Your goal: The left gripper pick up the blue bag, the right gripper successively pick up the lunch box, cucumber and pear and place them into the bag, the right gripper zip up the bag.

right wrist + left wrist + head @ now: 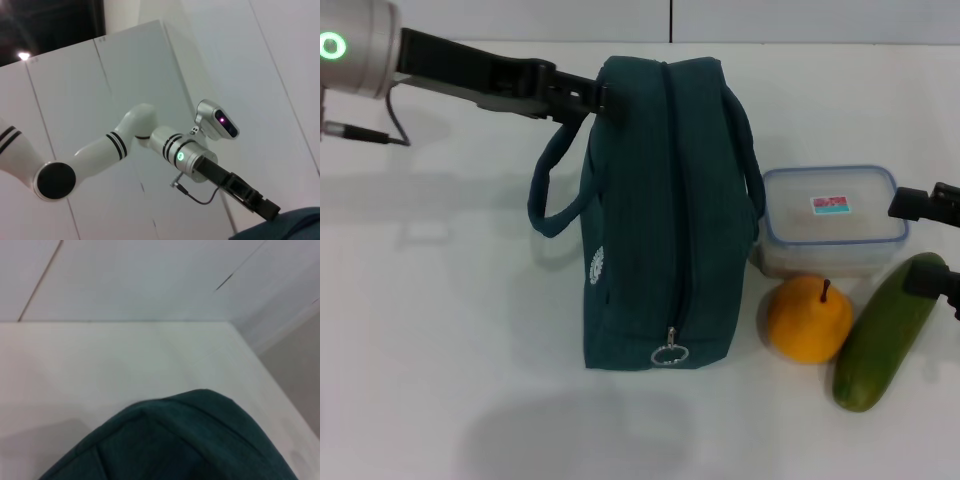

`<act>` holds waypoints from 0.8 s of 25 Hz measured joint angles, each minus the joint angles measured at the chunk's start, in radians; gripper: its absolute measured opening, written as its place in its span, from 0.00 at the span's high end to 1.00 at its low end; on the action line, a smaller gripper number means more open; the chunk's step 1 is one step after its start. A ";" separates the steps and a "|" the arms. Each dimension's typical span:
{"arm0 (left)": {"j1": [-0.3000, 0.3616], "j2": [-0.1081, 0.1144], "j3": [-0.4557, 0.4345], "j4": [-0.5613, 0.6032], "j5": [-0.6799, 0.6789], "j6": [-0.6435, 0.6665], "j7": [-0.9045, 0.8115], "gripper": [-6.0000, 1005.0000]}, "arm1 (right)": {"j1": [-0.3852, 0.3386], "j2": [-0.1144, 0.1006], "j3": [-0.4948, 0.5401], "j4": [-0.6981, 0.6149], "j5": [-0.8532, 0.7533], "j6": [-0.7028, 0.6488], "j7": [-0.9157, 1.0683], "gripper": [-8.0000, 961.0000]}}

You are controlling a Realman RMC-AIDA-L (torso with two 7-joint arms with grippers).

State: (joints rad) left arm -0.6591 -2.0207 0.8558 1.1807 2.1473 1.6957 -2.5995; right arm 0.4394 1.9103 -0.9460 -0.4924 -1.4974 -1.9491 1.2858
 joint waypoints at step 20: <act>-0.128 -0.006 0.041 0.003 0.139 0.022 -0.184 0.16 | -0.025 0.002 -0.001 0.000 -0.002 0.059 -0.024 0.16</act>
State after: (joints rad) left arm -0.7866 -2.0264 0.8970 1.1834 2.2865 1.7178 -2.7833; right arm 0.4141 1.9127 -0.9465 -0.4922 -1.4991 -1.8897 1.2621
